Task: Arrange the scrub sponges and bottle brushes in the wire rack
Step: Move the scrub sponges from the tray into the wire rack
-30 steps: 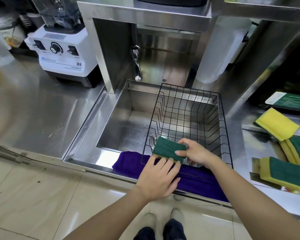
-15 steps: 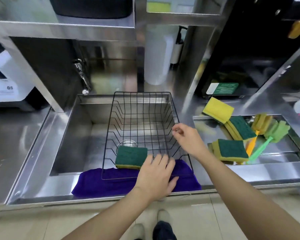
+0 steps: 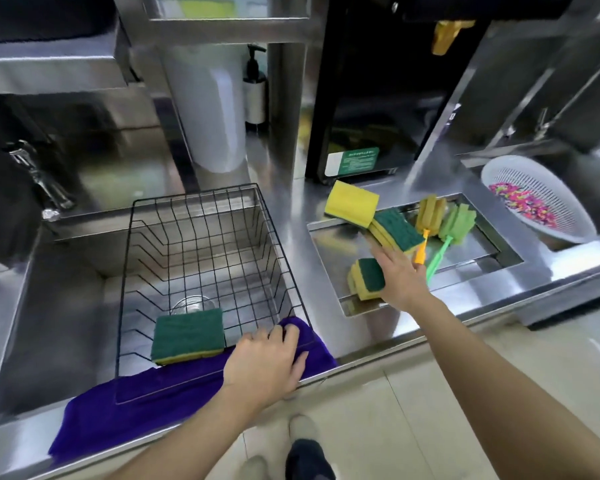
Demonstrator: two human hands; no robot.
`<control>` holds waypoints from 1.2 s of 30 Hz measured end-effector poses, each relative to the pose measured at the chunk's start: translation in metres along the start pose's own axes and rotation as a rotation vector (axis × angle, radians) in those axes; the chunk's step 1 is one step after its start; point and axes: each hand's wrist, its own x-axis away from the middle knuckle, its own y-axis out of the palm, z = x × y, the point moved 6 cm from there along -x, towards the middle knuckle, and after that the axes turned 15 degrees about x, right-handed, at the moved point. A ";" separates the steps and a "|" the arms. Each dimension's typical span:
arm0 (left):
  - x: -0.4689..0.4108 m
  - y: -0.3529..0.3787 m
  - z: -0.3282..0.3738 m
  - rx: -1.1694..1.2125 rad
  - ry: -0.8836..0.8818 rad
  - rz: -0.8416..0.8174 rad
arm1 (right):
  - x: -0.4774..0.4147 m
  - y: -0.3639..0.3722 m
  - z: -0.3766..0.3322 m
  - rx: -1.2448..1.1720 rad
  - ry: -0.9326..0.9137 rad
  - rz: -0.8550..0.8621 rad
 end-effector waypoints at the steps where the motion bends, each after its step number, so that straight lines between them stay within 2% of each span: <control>1: 0.000 -0.001 0.000 0.001 -0.010 -0.005 | -0.001 0.004 0.001 0.027 -0.017 -0.026; 4: 0.000 -0.002 0.000 0.000 -0.031 -0.017 | -0.002 0.009 0.000 0.106 -0.021 -0.051; 6: 0.001 -0.002 -0.001 0.004 -0.039 -0.024 | -0.003 0.004 -0.005 0.217 -0.026 0.015; 8: 0.001 -0.002 -0.001 0.008 -0.047 -0.033 | -0.004 -0.003 -0.008 0.216 -0.001 0.089; 11: 0.002 -0.002 -0.002 0.006 -0.050 -0.036 | -0.007 -0.019 -0.014 -0.047 0.057 0.174; 15: 0.003 -0.001 -0.002 -0.006 -0.024 -0.001 | -0.005 -0.044 -0.033 -0.647 0.001 0.159; 17: 0.007 -0.001 -0.003 -0.016 -0.012 0.018 | -0.005 -0.056 -0.049 -0.782 -0.069 0.152; 20: 0.020 -0.006 -0.010 -0.021 0.014 0.060 | -0.006 -0.074 -0.075 -0.896 -0.168 0.235; 25: 0.049 -0.021 -0.039 -0.081 -0.036 0.107 | -0.002 -0.100 -0.120 -1.066 -0.139 0.348; 27: 0.062 -0.028 -0.051 -0.098 -0.072 0.118 | -0.005 -0.102 -0.142 -1.192 -0.128 0.310; 32: 0.085 -0.040 -0.073 -0.080 -0.133 0.162 | -0.010 -0.076 -0.196 -1.433 -0.065 0.010; 36: 0.087 -0.040 -0.074 -0.059 -0.132 0.214 | -0.011 -0.052 -0.221 -1.518 -0.013 -0.124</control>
